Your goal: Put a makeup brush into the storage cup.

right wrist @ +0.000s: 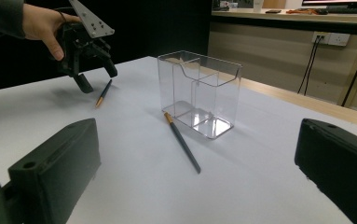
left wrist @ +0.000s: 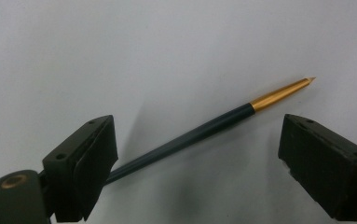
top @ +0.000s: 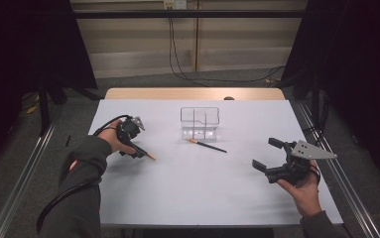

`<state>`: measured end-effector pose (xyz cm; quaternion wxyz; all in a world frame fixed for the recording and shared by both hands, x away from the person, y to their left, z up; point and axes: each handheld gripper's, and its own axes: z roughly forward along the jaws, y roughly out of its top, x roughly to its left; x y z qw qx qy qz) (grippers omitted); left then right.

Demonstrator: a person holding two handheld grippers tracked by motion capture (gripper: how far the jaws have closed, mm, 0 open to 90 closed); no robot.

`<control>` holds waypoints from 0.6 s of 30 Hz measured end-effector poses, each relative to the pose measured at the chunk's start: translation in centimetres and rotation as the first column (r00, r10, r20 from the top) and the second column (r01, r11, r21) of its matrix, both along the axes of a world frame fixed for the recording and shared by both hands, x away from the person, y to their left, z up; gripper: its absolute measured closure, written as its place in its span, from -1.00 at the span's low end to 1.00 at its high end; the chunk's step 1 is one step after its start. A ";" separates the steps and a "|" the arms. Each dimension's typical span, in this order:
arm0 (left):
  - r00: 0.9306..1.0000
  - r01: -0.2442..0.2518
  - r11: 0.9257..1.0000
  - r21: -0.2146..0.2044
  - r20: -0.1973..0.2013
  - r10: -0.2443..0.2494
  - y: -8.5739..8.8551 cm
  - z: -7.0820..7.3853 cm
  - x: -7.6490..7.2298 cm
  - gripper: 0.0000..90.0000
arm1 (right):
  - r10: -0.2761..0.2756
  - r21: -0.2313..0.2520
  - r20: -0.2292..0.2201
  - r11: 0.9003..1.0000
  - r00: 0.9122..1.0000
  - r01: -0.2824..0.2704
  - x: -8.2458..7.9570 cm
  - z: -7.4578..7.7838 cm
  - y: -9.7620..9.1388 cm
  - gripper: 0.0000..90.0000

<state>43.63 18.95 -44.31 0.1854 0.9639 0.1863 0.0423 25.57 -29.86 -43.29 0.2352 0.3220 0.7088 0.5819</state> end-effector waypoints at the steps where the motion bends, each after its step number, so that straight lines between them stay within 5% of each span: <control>1: 1.000 0.008 1.000 0.012 0.003 -0.008 0.0 0.0 0.0 -0.73 | 0.000 0.000 -0.001 1.000 1.000 0.000 0.0 0.0 0.0 -1.00; 12: 0.999 0.036 0.999 0.023 -0.021 -0.036 0.0 -0.5 -0.3 -0.59 | -0.001 0.001 -0.004 1.000 1.000 0.001 -0.1 0.0 0.0 -1.00; 14: 0.998 0.064 0.997 0.052 -0.011 -0.064 0.0 -0.4 -0.2 -0.56 | 0.000 0.000 0.000 1.000 1.000 0.000 0.0 0.0 0.0 -1.00; 18: 0.998 0.059 0.998 0.037 -0.018 -0.058 -0.2 -0.5 -0.3 -0.53 | 0.004 0.008 -0.004 1.000 1.000 -0.004 0.0 -0.1 -0.1 -1.00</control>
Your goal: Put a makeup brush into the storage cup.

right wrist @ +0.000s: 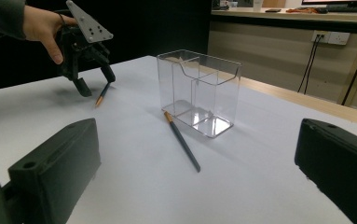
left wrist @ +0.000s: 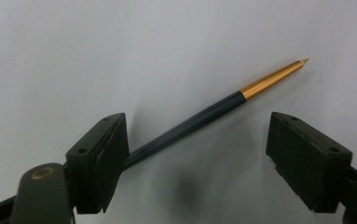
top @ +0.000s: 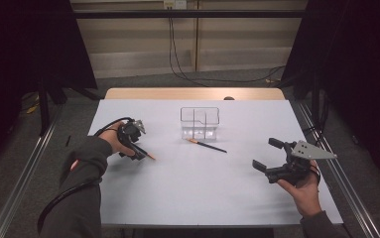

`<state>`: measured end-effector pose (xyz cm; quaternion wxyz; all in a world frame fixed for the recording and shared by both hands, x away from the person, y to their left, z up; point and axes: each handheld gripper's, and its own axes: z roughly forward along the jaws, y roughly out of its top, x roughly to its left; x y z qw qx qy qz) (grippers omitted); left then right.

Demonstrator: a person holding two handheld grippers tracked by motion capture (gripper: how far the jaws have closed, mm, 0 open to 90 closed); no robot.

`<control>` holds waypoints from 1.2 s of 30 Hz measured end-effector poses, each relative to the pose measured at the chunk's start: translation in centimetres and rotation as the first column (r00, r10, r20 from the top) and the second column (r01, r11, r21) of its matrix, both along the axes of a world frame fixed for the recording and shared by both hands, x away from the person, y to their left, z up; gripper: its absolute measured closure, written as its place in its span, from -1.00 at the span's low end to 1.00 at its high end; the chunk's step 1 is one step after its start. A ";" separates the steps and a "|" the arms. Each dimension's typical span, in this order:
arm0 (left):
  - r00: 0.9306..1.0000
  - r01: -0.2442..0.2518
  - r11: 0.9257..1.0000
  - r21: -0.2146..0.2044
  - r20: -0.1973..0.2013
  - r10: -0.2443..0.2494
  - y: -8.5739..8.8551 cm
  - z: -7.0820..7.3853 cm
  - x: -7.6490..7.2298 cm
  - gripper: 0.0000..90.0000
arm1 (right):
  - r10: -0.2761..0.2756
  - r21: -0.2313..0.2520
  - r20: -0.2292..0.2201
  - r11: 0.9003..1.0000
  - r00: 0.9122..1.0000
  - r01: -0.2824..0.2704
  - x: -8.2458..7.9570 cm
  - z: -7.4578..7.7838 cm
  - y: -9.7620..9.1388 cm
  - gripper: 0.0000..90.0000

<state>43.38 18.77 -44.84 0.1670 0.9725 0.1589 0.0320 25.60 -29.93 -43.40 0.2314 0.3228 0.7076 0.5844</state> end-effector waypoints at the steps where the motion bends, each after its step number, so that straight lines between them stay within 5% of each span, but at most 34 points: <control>1: 1.000 0.003 1.000 0.002 -0.002 -0.003 0.0 0.0 0.0 -0.51 | 0.000 -0.002 0.001 1.000 1.000 0.000 0.0 0.0 0.0 -1.00; 8: 1.000 0.025 0.999 0.039 0.002 -0.025 0.1 -0.1 0.1 -0.46 | 0.001 -0.003 0.003 1.000 1.000 -0.001 0.0 0.0 0.0 -1.00; 23: 1.000 0.021 1.000 0.022 -0.012 -0.020 0.2 -0.3 0.1 -0.38 | 0.007 -0.005 0.001 1.000 1.000 -0.007 0.0 0.0 0.0 -1.00; 30: 0.999 -0.015 1.000 -0.003 -0.036 0.015 0.1 -0.3 -0.1 -0.17 | -0.003 -0.009 0.002 1.000 1.000 0.003 0.0 0.0 0.1 -1.00; 36: 0.999 0.003 1.000 0.013 -0.054 -0.002 0.3 -0.2 0.0 -0.08 | -0.003 -0.014 0.000 1.000 1.000 0.003 -0.1 0.0 0.1 -1.00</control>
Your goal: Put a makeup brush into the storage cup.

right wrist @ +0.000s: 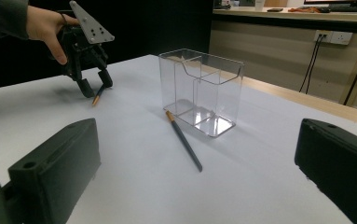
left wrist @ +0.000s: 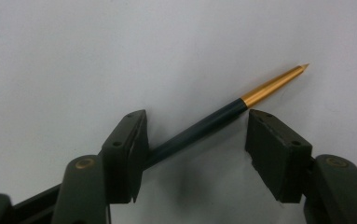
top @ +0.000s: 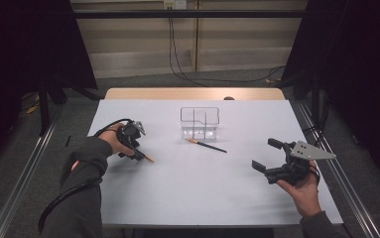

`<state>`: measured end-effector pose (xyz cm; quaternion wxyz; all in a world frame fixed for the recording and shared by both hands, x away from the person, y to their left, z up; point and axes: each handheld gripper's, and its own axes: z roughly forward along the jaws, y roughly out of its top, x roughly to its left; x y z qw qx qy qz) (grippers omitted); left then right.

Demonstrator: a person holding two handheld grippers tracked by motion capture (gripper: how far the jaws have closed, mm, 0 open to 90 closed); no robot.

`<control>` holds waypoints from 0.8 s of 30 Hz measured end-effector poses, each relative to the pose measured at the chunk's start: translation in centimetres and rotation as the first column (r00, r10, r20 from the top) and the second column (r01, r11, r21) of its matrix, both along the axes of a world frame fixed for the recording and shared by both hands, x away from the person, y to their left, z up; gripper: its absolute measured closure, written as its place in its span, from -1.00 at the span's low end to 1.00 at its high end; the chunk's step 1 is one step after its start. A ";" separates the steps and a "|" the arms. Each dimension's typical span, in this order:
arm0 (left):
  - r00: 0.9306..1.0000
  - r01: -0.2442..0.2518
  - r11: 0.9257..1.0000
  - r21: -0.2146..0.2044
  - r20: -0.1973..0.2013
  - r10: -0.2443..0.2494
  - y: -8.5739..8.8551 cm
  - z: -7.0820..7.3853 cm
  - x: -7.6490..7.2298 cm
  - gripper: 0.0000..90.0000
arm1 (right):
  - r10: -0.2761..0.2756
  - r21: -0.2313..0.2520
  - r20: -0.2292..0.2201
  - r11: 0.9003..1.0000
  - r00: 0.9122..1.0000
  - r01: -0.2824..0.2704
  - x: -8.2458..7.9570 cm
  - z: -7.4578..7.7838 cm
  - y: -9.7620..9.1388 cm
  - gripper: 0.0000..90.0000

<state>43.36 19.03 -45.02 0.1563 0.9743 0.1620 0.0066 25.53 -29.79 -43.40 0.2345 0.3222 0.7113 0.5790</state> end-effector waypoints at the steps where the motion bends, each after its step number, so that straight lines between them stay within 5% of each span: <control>1: 1.000 -0.001 1.000 0.001 0.000 0.001 0.0 0.0 0.0 -0.08 | 0.001 0.005 0.001 1.000 1.000 -0.001 0.0 0.0 0.0 -1.00; 4: 0.999 -0.036 0.999 -0.022 -0.007 0.036 0.0 -0.1 -0.1 -0.07 | 0.003 0.004 0.001 1.000 1.000 -0.003 0.0 0.0 0.0 -1.00; 6: 1.000 -0.026 1.000 -0.001 -0.003 0.026 -0.1 0.0 -0.1 -0.02 | 0.003 0.004 0.002 1.000 1.000 -0.003 0.0 0.0 0.0 -1.00; 15: 0.998 -0.061 0.998 -0.011 -0.010 0.061 -0.1 0.2 0.2 0.46 | 0.003 0.004 0.001 1.000 1.000 -0.003 0.0 0.0 0.0 -1.00; 24: 0.993 -0.114 0.993 -0.030 -0.012 0.114 0.0 0.2 0.1 0.68 | 0.006 0.003 -0.001 1.000 1.000 -0.006 0.0 0.0 -0.1 -1.00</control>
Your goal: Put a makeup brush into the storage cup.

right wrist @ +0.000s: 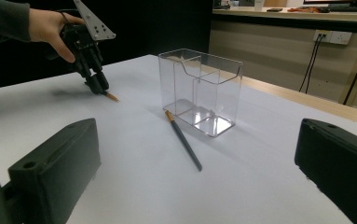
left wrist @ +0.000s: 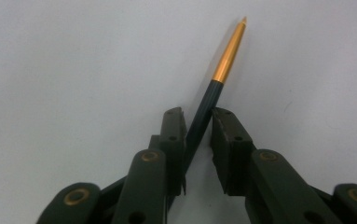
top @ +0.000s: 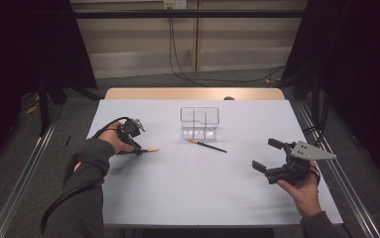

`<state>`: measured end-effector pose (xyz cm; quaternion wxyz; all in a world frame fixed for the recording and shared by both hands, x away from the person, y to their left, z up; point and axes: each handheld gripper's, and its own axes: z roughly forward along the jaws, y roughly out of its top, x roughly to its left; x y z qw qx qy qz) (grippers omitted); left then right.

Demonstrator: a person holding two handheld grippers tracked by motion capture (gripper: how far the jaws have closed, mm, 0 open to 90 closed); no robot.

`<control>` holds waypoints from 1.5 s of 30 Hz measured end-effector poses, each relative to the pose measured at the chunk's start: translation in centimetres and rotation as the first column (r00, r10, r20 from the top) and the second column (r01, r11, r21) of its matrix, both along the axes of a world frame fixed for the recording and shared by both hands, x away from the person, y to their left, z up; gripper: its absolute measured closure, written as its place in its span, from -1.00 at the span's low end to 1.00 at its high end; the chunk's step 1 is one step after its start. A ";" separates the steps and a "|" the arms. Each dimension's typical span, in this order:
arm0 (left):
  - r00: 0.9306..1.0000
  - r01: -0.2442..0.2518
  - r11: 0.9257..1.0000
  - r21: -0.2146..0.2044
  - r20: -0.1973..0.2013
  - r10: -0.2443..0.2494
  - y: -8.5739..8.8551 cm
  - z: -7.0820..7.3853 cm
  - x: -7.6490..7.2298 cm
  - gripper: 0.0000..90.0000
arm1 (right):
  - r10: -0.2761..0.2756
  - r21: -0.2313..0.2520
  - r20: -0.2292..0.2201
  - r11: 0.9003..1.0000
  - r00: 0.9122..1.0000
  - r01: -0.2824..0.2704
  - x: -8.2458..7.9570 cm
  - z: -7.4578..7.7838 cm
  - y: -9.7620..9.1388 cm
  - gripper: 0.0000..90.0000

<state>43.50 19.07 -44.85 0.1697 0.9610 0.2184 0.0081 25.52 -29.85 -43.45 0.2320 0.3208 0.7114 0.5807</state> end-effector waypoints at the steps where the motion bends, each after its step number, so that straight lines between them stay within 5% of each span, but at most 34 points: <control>1: 1.000 0.007 1.000 0.000 0.003 -0.007 0.0 0.0 0.0 0.68 | -0.004 -0.002 -0.001 1.000 1.000 0.004 0.0 0.0 0.0 -1.00; 4: 1.000 -0.002 1.000 -0.002 0.000 0.002 0.1 0.0 0.0 0.66 | 0.001 0.000 0.000 1.000 1.000 -0.001 0.0 0.0 0.0 -1.00; 10: 0.999 0.034 0.997 0.071 -0.008 -0.034 0.6 0.4 0.2 0.61 | 0.004 0.000 -0.002 1.000 1.000 -0.004 0.0 0.0 -0.1 -1.00; 14: 1.000 -0.018 0.999 0.034 -0.010 0.019 0.8 0.2 -0.1 0.61 | 0.008 0.001 -0.009 1.000 1.000 -0.008 -0.1 0.0 -0.1 -1.00; 18: 1.000 -0.018 0.998 0.056 -0.018 0.019 0.9 0.3 0.0 0.63 | 0.000 -0.001 -0.002 1.000 1.000 0.000 0.0 0.0 0.0 -1.00; 23: 0.999 -0.041 0.998 0.042 -0.021 0.042 0.7 0.2 0.1 0.86 | -0.002 -0.005 -0.002 1.000 1.000 0.002 0.0 -0.1 0.1 -1.00; 28: 0.999 -0.046 0.998 0.034 -0.023 0.047 0.7 0.2 0.0 0.86 | 0.002 0.003 -0.002 1.000 1.000 -0.002 0.0 -0.1 0.0 -1.00; 39: 0.996 -0.070 0.996 0.050 -0.049 0.073 0.6 0.2 0.0 0.82 | 0.004 -0.001 -0.010 1.000 1.000 -0.004 -0.1 0.0 -0.1 -1.00; 40: 0.998 -0.038 0.996 0.086 -0.056 0.043 0.7 0.3 0.2 0.82 | 0.003 -0.001 -0.010 1.000 1.000 -0.003 -0.1 0.0 -0.1 -1.00; 45: 0.996 -0.073 0.994 0.080 -0.048 0.077 0.5 0.2 0.1 0.86 | -0.001 -0.005 -0.004 1.000 1.000 0.001 0.0 -0.1 0.0 -1.00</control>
